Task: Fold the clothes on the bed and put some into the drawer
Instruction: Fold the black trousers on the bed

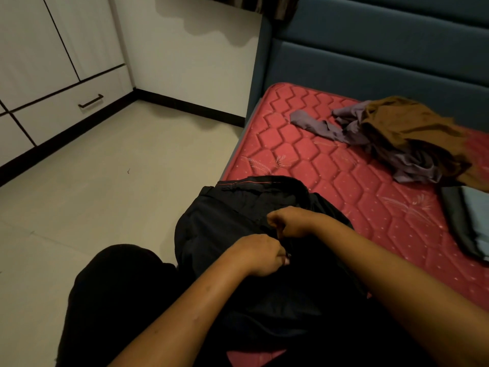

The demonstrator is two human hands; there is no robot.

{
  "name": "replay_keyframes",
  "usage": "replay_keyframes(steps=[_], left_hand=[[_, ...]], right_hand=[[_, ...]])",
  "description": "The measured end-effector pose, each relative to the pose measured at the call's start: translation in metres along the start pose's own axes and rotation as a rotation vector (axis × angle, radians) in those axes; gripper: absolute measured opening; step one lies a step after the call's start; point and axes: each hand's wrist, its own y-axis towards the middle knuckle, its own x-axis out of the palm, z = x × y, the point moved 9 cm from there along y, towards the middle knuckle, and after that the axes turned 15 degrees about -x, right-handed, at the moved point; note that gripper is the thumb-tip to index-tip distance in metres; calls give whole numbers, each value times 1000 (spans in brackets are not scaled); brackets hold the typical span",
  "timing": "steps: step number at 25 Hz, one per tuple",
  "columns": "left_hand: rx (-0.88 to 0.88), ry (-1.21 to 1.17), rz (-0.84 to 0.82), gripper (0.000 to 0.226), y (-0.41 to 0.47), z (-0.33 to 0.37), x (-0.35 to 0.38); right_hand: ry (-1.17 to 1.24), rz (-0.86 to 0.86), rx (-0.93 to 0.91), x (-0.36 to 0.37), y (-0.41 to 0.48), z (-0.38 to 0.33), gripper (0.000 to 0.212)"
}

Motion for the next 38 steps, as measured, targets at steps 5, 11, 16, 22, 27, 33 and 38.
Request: replay_keyframes(steps=[5,11,16,22,27,33,38], left_hand=[[-1,-120,-152,33,0,-9,8],[-92,-305,-173,34,17,-40,21],[-185,-217,3,59,35,-38,30],[-196,-77,64,52,34,-33,32],[-221,-114,46,37,41,-32,35],[-209,-114,67,26,46,-32,38],[-225,-142,127,26,46,-34,34]], right_hand=[[144,-118,27,17,1,3,25],[433,-109,111,31,-36,13,30],[921,-33,180,33,-73,-9,44],[508,169,133,19,-54,4,8],[336,325,202,22,-47,8,7],[405,323,304,19,-47,12,16],[341,317,355,22,-49,13,33]])
